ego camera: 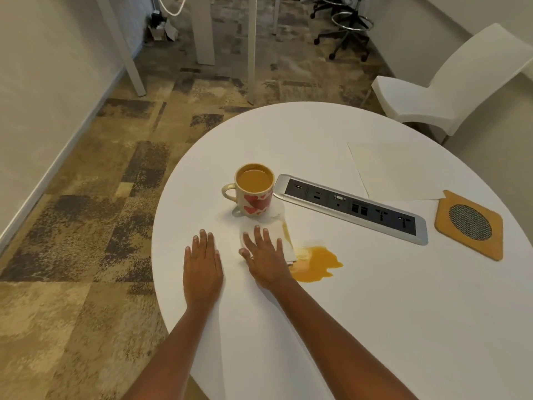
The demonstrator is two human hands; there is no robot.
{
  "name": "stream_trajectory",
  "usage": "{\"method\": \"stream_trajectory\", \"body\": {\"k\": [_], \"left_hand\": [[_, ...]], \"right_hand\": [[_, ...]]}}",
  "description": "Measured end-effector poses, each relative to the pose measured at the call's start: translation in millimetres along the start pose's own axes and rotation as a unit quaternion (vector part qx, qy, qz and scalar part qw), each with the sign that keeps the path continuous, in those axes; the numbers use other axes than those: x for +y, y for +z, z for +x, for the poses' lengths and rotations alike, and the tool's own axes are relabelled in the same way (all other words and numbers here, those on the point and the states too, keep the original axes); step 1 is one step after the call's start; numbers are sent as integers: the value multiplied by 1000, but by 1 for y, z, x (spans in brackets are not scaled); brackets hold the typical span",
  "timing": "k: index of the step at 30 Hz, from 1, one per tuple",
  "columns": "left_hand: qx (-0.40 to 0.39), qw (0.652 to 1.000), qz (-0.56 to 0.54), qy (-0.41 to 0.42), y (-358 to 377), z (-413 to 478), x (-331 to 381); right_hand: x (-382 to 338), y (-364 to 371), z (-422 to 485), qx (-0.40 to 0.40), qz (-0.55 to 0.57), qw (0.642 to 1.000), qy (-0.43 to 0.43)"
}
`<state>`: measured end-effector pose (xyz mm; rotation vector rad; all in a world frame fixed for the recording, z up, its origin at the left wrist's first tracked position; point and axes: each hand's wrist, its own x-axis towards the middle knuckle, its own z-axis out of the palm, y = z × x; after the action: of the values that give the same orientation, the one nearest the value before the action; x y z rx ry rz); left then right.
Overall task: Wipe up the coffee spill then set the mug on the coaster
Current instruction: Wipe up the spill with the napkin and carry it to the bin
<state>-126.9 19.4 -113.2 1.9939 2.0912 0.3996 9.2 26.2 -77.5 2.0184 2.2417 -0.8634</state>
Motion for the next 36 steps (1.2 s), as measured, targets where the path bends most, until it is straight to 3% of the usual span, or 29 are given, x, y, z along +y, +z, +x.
{"method": "stream_trajectory", "body": {"k": [10,16,22,28,36], "left_hand": [[5,1000,15,20,9,-18,13],[7,1000,3,18,13,-30,22],[1,1000,8,16,14,-37,25],[-5,1000,4,22,15,-41,26],[-7,1000,-2,26,15,-40,27]], "right_hand": [[44,-6,-22,-74,-145,961,-223],[81,-37,-28,-122,-223,924,-285],[112,-57,-37,-144,-194,944,-225],[138,-56,-63,-60,6,995,-75],[119,-30,-81,64,197,974,94]]}}
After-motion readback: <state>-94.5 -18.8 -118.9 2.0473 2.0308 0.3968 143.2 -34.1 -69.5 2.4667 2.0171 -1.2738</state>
